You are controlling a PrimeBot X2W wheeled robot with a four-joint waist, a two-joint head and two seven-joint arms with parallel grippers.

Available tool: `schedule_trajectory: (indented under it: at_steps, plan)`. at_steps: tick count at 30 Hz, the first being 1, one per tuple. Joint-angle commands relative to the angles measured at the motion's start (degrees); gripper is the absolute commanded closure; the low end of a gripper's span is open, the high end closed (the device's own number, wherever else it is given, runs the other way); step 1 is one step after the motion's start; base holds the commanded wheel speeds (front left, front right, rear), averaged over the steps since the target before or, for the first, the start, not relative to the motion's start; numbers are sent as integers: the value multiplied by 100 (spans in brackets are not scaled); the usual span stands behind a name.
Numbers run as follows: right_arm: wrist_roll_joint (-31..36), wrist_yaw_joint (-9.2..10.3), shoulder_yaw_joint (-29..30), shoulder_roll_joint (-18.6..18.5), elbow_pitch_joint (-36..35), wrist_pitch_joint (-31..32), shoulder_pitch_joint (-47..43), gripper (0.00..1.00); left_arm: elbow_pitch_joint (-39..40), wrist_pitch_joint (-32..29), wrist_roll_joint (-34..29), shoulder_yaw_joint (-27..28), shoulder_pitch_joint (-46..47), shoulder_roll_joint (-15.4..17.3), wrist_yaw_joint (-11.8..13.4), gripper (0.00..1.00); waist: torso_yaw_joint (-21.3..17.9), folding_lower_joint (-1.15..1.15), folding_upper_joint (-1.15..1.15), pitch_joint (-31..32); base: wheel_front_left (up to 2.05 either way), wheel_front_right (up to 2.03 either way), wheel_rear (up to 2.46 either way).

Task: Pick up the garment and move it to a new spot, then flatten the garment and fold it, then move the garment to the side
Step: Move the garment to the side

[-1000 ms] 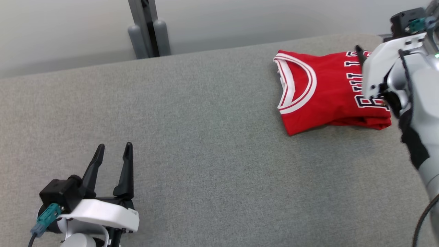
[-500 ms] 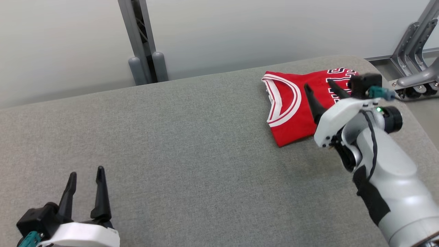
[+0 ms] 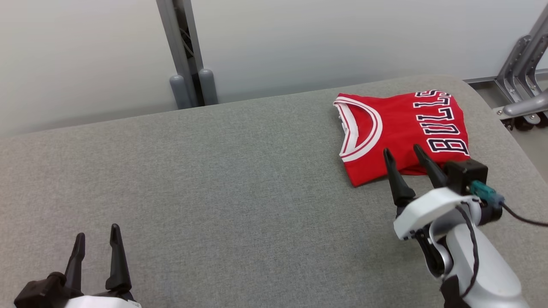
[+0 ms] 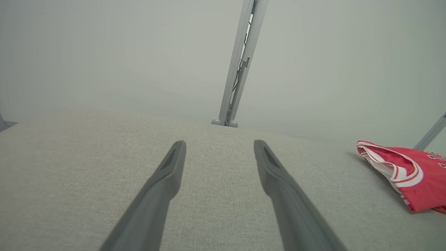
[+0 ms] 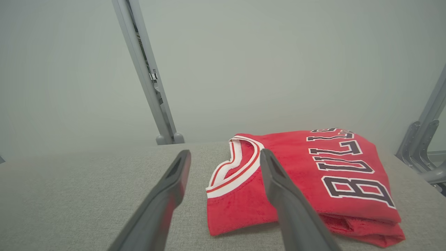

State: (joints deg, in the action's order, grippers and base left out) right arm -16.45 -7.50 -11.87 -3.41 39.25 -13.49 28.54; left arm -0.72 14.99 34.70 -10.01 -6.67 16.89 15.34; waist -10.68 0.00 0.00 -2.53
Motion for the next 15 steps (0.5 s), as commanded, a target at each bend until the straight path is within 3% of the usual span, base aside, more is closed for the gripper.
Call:
schedule_trajectory:
  at_steps: [1,9,15]
  plan:
    - [58,2,73,6,-178,50,-182,0,-16,23,-53,18,-44,-10,-28,0,41,0,0,20,0,0,0]
    - [-71,1,364,35,-1775,480,-1277,0,-11,24,-185,-72,-211,-82,10,0,222,0,0,85,0,0,0]
    - [-175,2,344,33,-2494,816,-1777,0,67,-1,-209,-153,-234,-116,35,0,327,0,0,131,0,0,0]
